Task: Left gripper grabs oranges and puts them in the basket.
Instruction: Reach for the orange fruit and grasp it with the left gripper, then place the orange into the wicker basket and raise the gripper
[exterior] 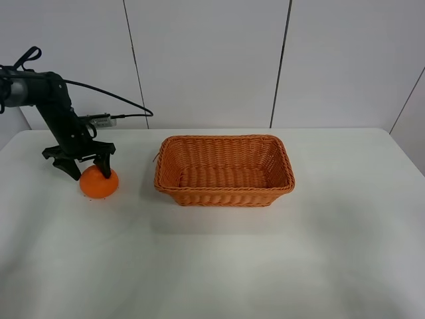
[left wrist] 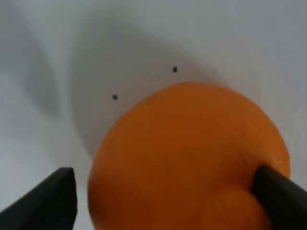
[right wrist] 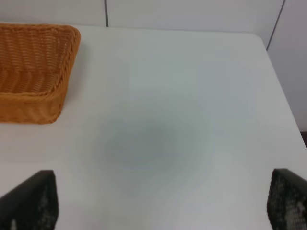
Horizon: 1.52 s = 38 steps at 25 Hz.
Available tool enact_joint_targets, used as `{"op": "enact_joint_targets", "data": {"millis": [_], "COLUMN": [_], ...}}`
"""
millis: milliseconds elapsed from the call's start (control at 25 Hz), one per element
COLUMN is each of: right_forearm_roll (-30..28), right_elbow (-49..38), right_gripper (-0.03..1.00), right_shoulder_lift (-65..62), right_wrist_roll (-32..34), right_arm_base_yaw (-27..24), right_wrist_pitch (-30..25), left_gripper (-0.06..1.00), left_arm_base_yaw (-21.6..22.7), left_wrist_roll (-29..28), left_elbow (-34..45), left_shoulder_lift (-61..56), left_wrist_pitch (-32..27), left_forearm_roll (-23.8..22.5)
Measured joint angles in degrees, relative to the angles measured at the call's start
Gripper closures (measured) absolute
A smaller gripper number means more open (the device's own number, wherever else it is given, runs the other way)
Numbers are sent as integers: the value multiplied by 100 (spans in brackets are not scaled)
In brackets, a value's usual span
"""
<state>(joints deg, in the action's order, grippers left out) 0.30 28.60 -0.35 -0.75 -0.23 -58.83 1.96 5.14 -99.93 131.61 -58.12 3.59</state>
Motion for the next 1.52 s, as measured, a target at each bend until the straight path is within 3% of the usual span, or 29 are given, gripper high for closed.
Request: {"op": "enact_joint_targets", "data": {"millis": [80, 160, 320, 360, 560, 760, 960, 1200, 1360, 1520], "right_forearm_roll": [0, 0, 0, 0, 0, 0, 0, 0, 0, 0], "right_elbow": [0, 0, 0, 0, 0, 0, 0, 0, 0, 0], "right_gripper": [27, 27, 27, 27, 27, 27, 27, 27, 27, 27], "right_shoulder_lift": [0, 0, 0, 0, 0, 0, 0, 0, 0, 0], "right_wrist_roll": [0, 0, 0, 0, 0, 0, 0, 0, 0, 0], "right_arm_base_yaw": [0, 0, 0, 0, 0, 0, 0, 0, 0, 0], "right_wrist_pitch": [0, 0, 0, 0, 0, 0, 0, 0, 0, 0], "left_gripper": [15, 27, 70, 74, 74, 74, 74, 74, 74, 74], "left_arm_base_yaw": [0, 0, 0, 0, 0, -18, -18, -90, -474, -1206], "left_wrist_roll": [0, 0, 0, 0, 0, -87, -157, -261, -278, -278], "left_elbow": [7, 7, 7, 1, -272, -1022, -1632, -1700, -1703, -1714], "left_shoulder_lift": [23, 23, 23, 16, 16, -194, -750, -1191, -1299, -1288], "left_wrist_pitch": [-5, -5, -38, -64, -429, -977, -992, -1003, -1003, -1003], "left_forearm_roll": [34, 51, 45, 29, -12, -60, -52, -57, -51, 2]}}
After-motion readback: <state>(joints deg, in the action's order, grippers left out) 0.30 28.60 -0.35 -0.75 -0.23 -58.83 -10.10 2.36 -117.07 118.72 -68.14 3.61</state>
